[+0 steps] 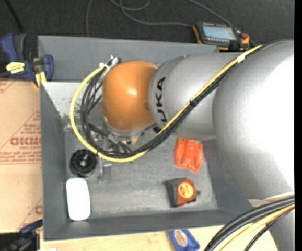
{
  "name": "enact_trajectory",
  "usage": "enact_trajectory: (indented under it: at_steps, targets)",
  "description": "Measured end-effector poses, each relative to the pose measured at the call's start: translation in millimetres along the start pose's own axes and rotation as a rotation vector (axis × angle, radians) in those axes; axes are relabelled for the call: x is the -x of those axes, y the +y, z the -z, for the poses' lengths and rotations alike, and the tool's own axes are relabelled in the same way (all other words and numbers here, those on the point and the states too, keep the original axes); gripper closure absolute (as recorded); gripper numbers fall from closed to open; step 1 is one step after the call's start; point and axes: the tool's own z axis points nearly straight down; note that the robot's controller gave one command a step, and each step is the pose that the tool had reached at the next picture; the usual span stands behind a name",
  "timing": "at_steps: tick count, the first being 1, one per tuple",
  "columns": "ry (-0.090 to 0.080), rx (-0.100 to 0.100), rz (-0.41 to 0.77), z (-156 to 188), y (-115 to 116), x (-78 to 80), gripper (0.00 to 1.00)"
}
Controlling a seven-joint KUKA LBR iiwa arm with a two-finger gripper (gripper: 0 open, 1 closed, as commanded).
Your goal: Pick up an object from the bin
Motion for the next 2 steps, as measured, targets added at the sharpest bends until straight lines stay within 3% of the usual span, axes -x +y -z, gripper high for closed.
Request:
enact_trajectory:
  at_steps: [1,2]
  targets:
    - [0.005,0.000,0.186,-11.2,17.3,45.1,0.00]
    - [0.007,0.000,0.381,-2.2,21.7,35.7,0.00]
